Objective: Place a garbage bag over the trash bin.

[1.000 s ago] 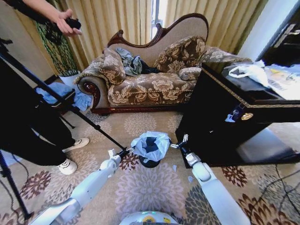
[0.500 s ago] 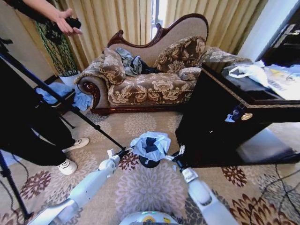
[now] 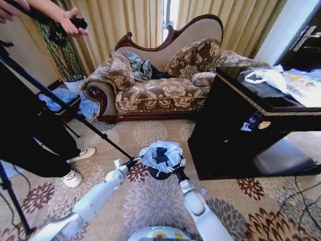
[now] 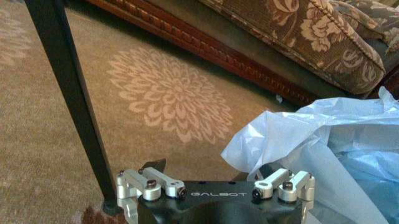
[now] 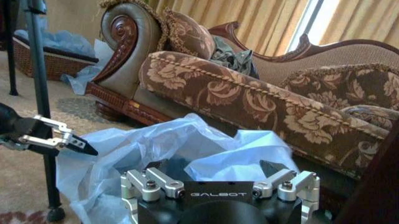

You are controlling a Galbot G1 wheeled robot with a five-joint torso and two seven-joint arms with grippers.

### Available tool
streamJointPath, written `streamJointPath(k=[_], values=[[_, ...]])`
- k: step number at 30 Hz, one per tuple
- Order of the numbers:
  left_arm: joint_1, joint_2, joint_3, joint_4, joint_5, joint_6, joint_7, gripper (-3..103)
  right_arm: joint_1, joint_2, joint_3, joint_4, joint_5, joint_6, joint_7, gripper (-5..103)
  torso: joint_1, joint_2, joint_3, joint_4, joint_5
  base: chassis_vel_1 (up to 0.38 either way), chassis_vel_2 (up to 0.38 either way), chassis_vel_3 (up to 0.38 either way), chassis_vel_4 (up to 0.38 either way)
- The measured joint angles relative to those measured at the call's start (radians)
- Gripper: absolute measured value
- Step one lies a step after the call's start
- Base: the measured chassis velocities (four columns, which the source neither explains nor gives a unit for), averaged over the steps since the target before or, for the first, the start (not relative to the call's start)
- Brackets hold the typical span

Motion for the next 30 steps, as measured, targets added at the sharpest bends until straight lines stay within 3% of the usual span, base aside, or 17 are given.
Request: streamJointPath(k=[7, 8, 9, 12, 14, 17, 19, 20, 30], values=[[0.001, 0.001, -0.001, -0.005, -0.008, 0.001, -0.005, 98, 0.068, 0.057, 0.016, -0.112, -0.046, 0.009, 0.029, 88, 0.0, 0.0, 0.0, 0.0001, 0.0001, 0.0, 0.0, 0.0, 0.0], [0.001, 0.004, -0.001, -0.006, -0.011, 0.001, -0.006, 98, 0.073, 0.058, 0.022, -0.122, -0.052, 0.01, 0.029, 78, 0.0, 0.0, 0.0, 0.0, 0.0001, 0.0, 0.0, 0.0, 0.0], [0.001, 0.004, -0.001, -0.006, -0.011, 0.001, -0.006, 98, 0.073, 0.058, 0.022, -0.122, -0.052, 0.01, 0.029, 78, 0.0, 0.0, 0.0, 0.0, 0.0001, 0.0, 0.0, 0.0, 0.0], [0.001, 0.008, -0.003, -0.006, -0.016, 0.001, -0.006, 98, 0.079, 0.052, 0.043, -0.139, -0.071, 0.024, 0.028, 61, 0.0, 0.0, 0.0, 0.0001, 0.0002, 0.0, 0.0, 0.0, 0.0], [0.001, 0.008, -0.004, -0.005, -0.017, 0.001, -0.006, 98, 0.079, 0.049, 0.049, -0.139, -0.073, 0.026, 0.028, 61, 0.0, 0.0, 0.0, 0.0, 0.0001, 0.0, 0.0, 0.0, 0.0], [0.0, 0.008, -0.004, -0.006, -0.018, 0.001, -0.006, 98, 0.077, 0.037, 0.067, -0.134, -0.078, 0.034, 0.029, 45, 0.0, 0.0, 0.0, 0.0, 0.0002, 0.0, 0.0, 0.0, 0.0], [0.0, 0.008, -0.004, -0.006, -0.018, 0.001, -0.006, 98, 0.076, 0.033, 0.071, -0.13, -0.078, 0.037, 0.029, 45, 0.0, 0.0, 0.0, 0.0, 0.0002, 0.0, 0.0, 0.0, 0.0], [-0.002, 0.008, -0.004, -0.006, -0.019, 0.001, -0.006, 98, 0.072, 0.024, 0.079, -0.12, -0.078, 0.04, 0.027, 35, 0.0, 0.0, 0.0, 0.0001, 0.0002, 0.0, 0.0, 0.0, 0.0], [-0.018, 0.002, -0.003, 0.001, -0.026, 0.002, -0.008, 98, 0.071, 0.027, 0.11, -0.118, -0.077, 0.063, 0.026, 3, 0.0, 0.0, 0.0, 0.0001, 0.0002, 0.0, 0.0, 0.0, 0.0]])
